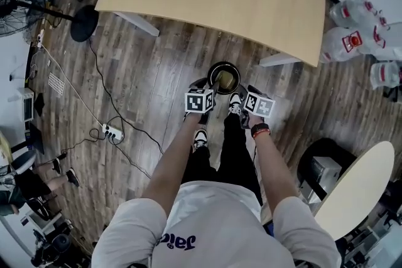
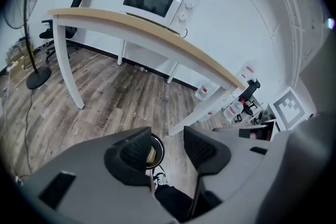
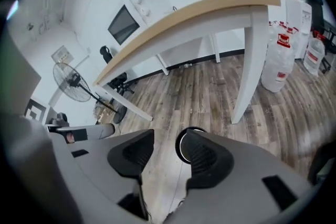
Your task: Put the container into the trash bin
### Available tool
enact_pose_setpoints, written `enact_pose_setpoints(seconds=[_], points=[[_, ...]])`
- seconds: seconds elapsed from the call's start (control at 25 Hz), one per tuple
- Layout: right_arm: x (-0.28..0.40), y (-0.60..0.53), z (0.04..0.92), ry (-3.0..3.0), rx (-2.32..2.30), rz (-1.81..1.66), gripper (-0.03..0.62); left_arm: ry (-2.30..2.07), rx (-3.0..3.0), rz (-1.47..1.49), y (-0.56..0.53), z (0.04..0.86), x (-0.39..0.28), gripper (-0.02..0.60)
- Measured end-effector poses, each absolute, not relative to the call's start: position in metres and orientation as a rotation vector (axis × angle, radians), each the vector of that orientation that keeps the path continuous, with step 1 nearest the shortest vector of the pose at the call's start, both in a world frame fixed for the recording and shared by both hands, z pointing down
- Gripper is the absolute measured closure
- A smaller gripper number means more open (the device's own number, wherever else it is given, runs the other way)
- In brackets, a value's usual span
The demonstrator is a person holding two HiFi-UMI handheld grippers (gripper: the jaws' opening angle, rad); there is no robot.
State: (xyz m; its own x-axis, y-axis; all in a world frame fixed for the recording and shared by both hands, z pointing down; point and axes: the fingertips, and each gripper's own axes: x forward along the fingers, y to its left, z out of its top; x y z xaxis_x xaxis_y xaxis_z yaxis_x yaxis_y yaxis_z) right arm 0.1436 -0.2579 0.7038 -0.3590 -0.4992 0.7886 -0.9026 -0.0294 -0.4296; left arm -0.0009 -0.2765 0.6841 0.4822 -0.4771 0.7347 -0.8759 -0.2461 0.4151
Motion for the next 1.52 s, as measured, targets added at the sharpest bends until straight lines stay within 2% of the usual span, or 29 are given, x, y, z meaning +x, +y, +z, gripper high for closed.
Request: enact_pose_setpoints(seconds=[0.72,1.08,1.52], points=[[0.122,-0.209,0.495,-2.090,1.623,1.098,0.401,-1.256,2.160,0.459,-0.218,0.478,-0.045,0.401],[0.113,-0.159,0.412,-2.199,1.710,0.932,0.427,-1.310,2.265,0.363,-0.175,0.402,-0.069,0.416],[0.115,-0.104,0.323,-2.329,1.836,0.742,0.481,-1.332,2.437,0.274,-0.118,0.316,-0.062,0.469]])
